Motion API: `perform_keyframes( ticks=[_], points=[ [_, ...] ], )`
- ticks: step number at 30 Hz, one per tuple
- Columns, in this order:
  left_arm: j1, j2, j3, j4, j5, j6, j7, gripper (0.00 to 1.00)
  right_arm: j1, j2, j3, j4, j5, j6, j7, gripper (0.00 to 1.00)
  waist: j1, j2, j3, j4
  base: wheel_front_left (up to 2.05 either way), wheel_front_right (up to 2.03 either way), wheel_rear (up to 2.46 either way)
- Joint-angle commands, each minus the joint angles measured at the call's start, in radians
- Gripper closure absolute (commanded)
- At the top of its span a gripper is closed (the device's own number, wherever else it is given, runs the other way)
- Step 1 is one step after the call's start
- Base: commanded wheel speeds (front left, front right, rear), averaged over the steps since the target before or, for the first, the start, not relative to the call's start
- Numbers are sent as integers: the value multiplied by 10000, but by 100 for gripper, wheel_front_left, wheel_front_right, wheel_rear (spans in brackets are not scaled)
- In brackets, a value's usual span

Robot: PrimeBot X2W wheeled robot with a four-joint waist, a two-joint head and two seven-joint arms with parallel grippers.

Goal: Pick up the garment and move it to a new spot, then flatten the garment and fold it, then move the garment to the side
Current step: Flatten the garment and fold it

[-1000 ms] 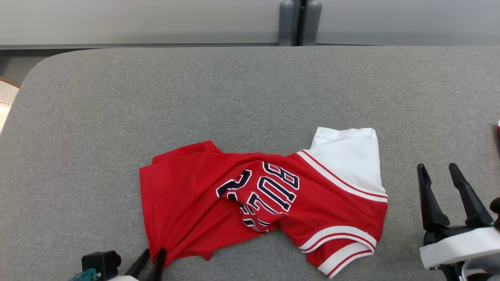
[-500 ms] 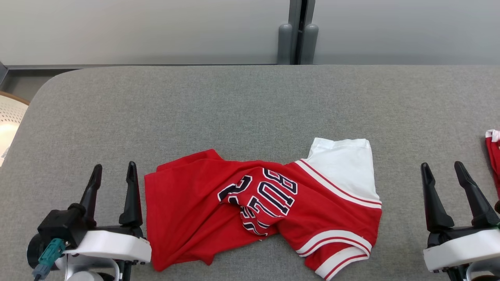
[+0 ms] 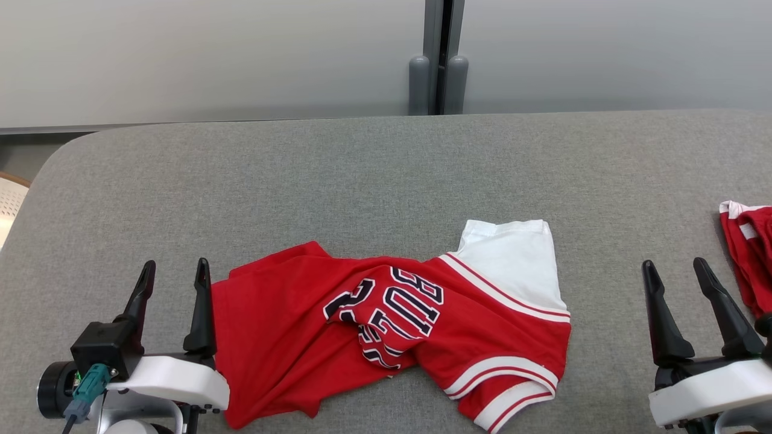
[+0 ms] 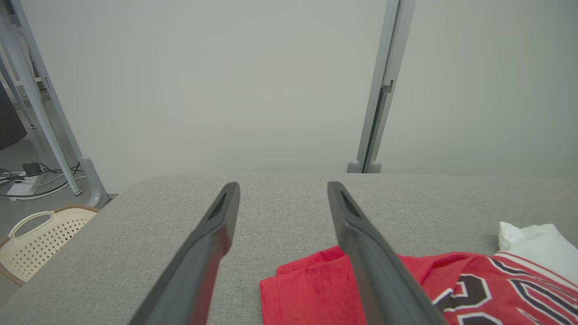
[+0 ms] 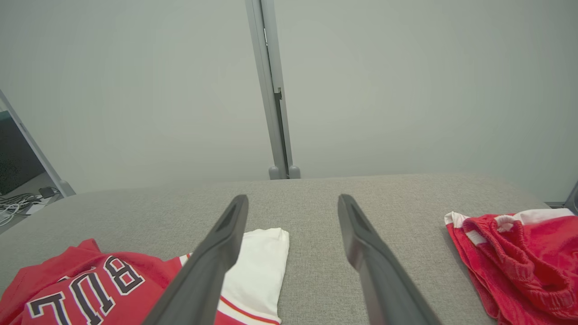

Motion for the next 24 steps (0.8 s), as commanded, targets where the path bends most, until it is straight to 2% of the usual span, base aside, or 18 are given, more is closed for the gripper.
perform_keyframes(
  ticks=[1, 7, 10, 16, 20, 24],
  points=[
    [-59, 39, 19, 35, -7, 9, -10, 0, 37, -34, -35, -2, 59, -4, 12, 0, 0, -1, -3, -1, 0, 0, 0],
    [-101, 110, -8, 154, -60, 18, 114, 0, 75, -3, -22, -33, 76, -4, 40, 0, 0, -1, -3, -20, 0, 0, 0],
    [-358, 153, -77, 518, -277, -214, 459, 0, -7, -14, 2, -17, 131, -4, 27, 0, 0, -1, 109, -1, 0, 0, 0],
    [-1046, -32, -245, 2566, -1043, -918, 1408, 0, -250, -10, 243, 84, 223, -4, -2, 0, 0, -1, 472, -112, 0, 0, 0],
    [-1360, -366, -268, 4079, -1642, -1353, 1827, 0, -378, -17, 337, 219, 269, -4, -86, 0, 0, -1, 630, -209, 0, 0, 0],
    [-1523, -566, -272, 4848, -1947, -1634, 1936, 0, -390, -14, 322, 304, 299, -4, -118, 0, 0, -1, 698, -233, 0, 0, 0]
  ],
)
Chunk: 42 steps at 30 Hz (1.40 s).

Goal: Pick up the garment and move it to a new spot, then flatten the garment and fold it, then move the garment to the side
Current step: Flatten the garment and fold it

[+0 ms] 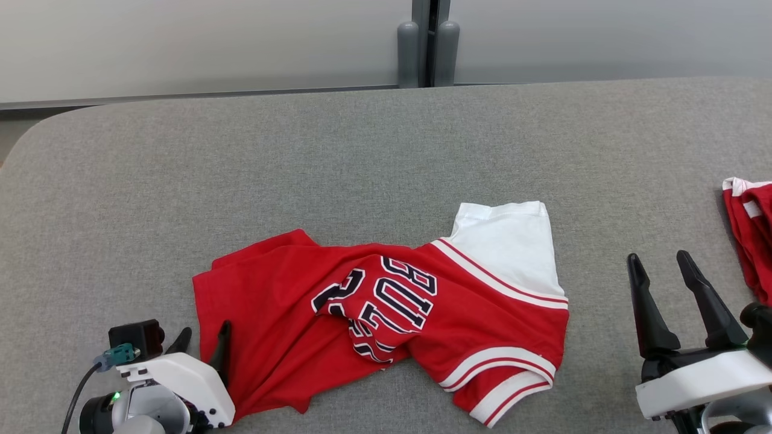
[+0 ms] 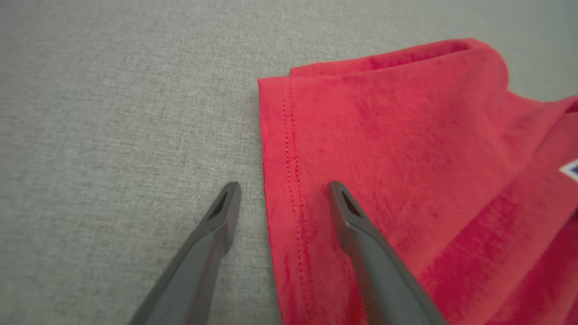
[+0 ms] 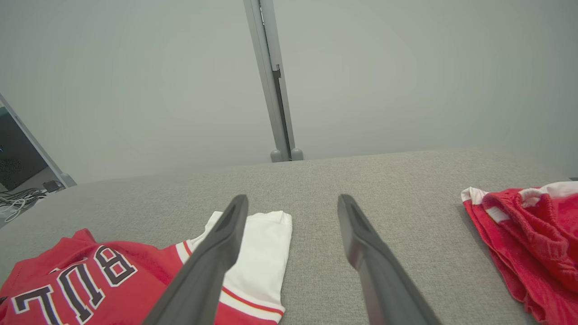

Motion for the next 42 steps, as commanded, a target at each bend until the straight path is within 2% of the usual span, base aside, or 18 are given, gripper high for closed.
perform_keyframes(
  ticks=[1, 3, 8, 14, 17, 25, 30, 34, 35, 36, 42],
  points=[
    [-202, -10, 11, 270, -109, -100, 40, 7, -77, -23, -43, 17, 63, -4, -66, 0, 0, 0, 43, 2, 0, 0, 0],
    [-301, -112, -3, 637, -185, -227, -33, 100, -89, -15, -64, 42, 48, -4, -85, 0, 0, 0, 72, 12, 0, 0, 0],
    [-590, -73, 25, 738, -54, -338, -645, 100, -186, 1, -55, 63, 64, -4, -122, 0, 0, 0, 122, 30, 0, 0, 0],
    [-445, 205, -29, -441, 185, -234, -971, 100, -158, 16, -156, 87, 131, -4, -159, 0, 0, 0, 136, 155, 0, 0, 0],
    [94, 373, -54, -1504, 221, -22, -719, 100, -53, 29, -222, 133, 165, -4, -183, 0, 0, 0, 72, 233, 0, 0, 0],
    [2345, 651, -239, -4086, -379, 586, 809, 100, 138, 53, -307, 311, 253, -4, -215, 0, 0, 0, -224, 365, 0, 0, 0],
    [3148, 699, -314, -4211, -761, 829, 1490, 100, 227, 66, -322, 301, 222, -4, -74, 0, 0, 0, -352, 424, 0, 0, 0],
    [3159, 561, -382, -3671, -933, 702, 1547, 100, 245, 96, -331, 253, 291, -4, -19, 0, 0, 0, -403, 429, 0, 0, 0],
    [3072, 538, -371, -3553, -881, 698, 1436, 55, 242, 104, -331, 227, 300, -4, -2, 0, 0, 0, -409, 418, 0, 0, 0],
    [3005, 511, -360, -3441, -836, 692, 1319, 0, 237, 107, -335, 203, 305, -4, -4, 0, 0, 0, -417, 406, 0, 0, 0],
    [2690, 342, 13, -3378, -444, 1041, 72, 0, 254, 112, -419, -66, 218, -4, -89, 0, 0, 0, -406, 405, 0, 0, 0]
  ],
)
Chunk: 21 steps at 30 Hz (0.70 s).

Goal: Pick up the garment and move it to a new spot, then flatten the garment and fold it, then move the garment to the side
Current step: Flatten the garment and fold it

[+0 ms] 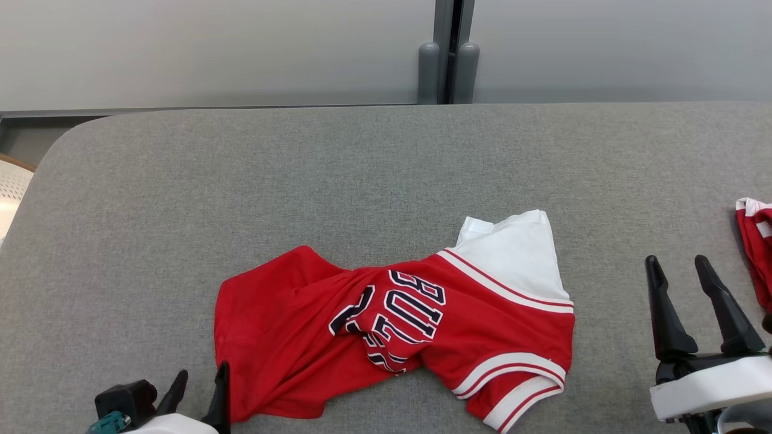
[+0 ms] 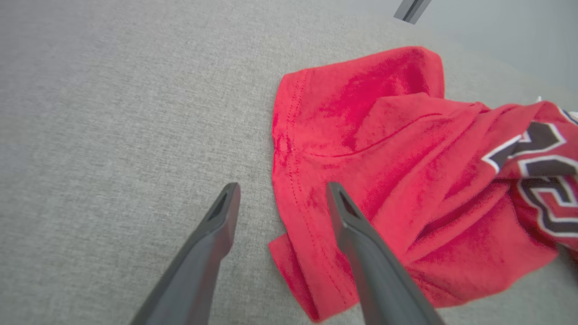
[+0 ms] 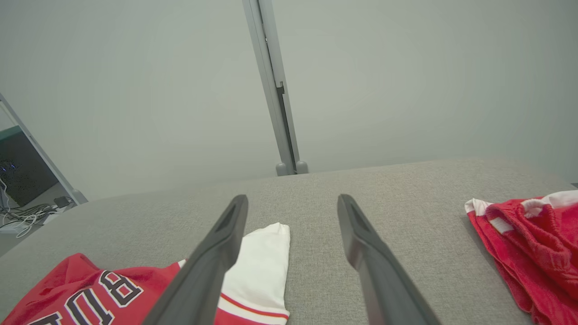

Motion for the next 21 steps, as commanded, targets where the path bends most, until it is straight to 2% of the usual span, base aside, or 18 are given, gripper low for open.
perform_keyframes(
  ticks=[1, 9, 12, 21],
  points=[
    [-151, 9, 71, -29, 123, 78, -186, 0, 68, -4, -56, -91, -1, -4, -42, 0, 0, 0, 13, 12, 0, 0, 0],
    [-800, 83, 514, -793, 928, 449, -2034, 0, 15, -125, -262, -462, -214, -4, 3, 0, 0, 0, 2, 98, 0, 0, 0],
    [-1246, 199, 457, -1089, 1482, 405, -2560, 0, 128, -197, -271, -520, -314, -4, 95, 0, 0, 0, -178, 116, 0, 0, 0],
    [-1480, 534, -5, -1161, 2081, 557, -2082, 0, 265, -272, -180, -708, -413, -4, 277, 0, 0, 0, -533, -30, 0, 0, 0]
  ],
)
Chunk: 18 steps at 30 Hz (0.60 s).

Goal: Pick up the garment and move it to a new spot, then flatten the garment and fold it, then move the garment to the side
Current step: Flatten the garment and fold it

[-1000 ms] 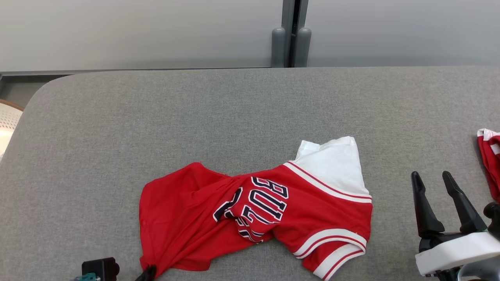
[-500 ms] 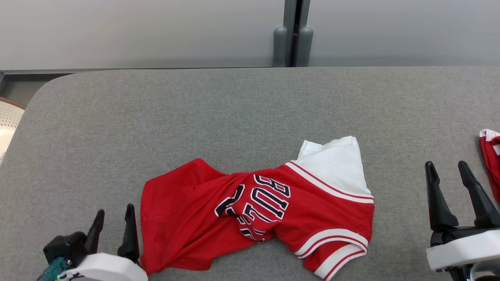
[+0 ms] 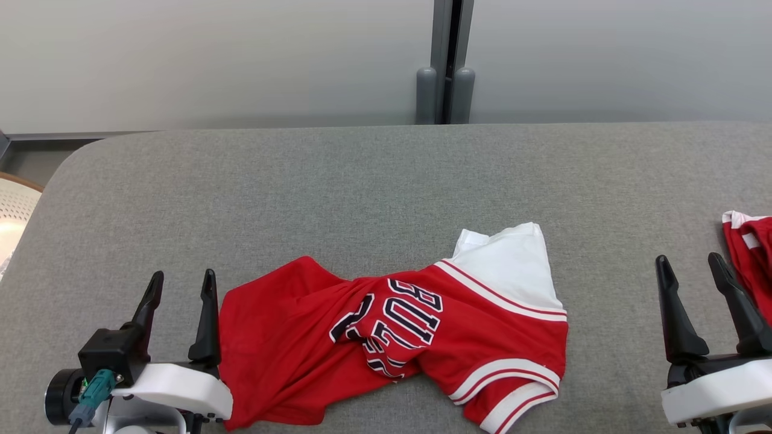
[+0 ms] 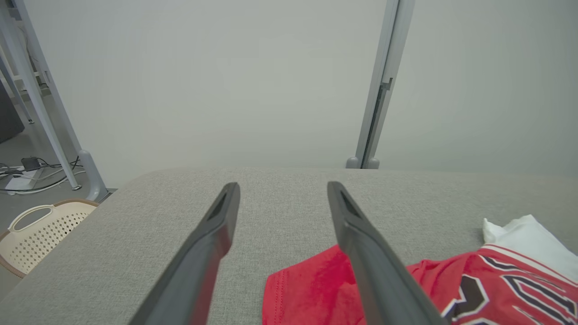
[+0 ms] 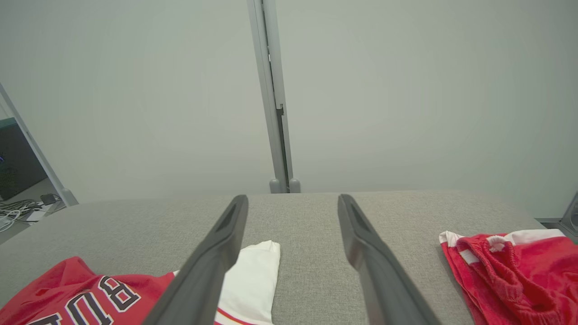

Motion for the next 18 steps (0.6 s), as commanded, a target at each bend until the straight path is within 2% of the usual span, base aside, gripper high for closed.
perform_keyframes(
  ticks=[1, 10, 14, 18],
  points=[
    [-52, 114, -6, -17, 79, 60, 62, 0, 81, -22, -10, -59, 29, -4, 21, 0, 0, 0, -32, -19, 0, 0, 0],
    [-10, 320, -191, -70, 221, 144, 459, 0, 122, 74, -10, -138, 28, -4, 72, 0, 0, 0, 5, -21, 0, 0, 0],
    [-63, 256, -363, 474, -136, -154, 860, 0, 89, 116, 8, -69, 85, -4, 36, 0, 0, 0, 147, -22, 0, 0, 0],
    [-257, 36, -475, 1942, -670, -667, 1182, 0, -32, 141, 101, 56, 169, -4, -25, 0, 0, 0, 368, -77, 0, 0, 0]
  ],
)
